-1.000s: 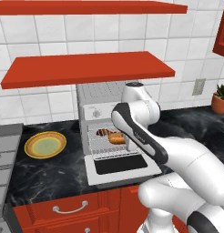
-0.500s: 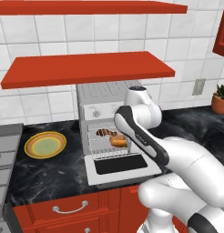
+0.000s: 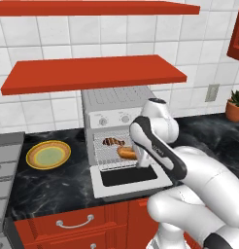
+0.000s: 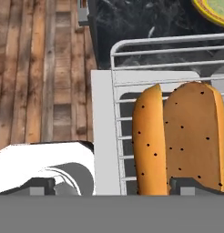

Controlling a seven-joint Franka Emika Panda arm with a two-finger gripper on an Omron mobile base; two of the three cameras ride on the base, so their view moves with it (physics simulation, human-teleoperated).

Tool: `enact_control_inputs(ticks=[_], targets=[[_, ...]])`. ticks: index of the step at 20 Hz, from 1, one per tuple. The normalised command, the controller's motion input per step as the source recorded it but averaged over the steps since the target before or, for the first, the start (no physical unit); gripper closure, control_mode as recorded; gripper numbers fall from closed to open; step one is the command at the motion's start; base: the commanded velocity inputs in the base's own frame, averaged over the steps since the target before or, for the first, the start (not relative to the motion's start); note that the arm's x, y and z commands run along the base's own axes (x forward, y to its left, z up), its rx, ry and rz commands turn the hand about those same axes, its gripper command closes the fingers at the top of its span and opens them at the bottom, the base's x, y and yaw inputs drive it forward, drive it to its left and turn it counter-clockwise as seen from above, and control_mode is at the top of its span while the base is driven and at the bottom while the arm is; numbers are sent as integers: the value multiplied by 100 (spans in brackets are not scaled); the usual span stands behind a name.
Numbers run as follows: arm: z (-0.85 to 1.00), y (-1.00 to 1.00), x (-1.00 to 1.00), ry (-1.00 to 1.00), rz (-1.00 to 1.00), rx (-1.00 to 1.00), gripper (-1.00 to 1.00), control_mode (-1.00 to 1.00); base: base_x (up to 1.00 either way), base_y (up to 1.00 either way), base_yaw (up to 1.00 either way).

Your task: Open the toaster oven door. Place the hotdog bun on the top rack in the toaster oven and place the chicken drumstick on the bottom rack.

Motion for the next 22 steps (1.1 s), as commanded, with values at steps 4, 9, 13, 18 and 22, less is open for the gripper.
enact_control_inputs(ticks=[4,9,13,18,22], targets=[[15,0,0,-6,1,16,-100,-100,0,0,0],[7,1,0,-3,2,19,-100,-100,0,0,0],[-8,0,0,0,2,26,-100,-100,0,0,0],[-37,-28,0,0,4,30,-100,-100,0,0,0],[-26,-36,0,0,4,25,-100,-100,0,0,0]])
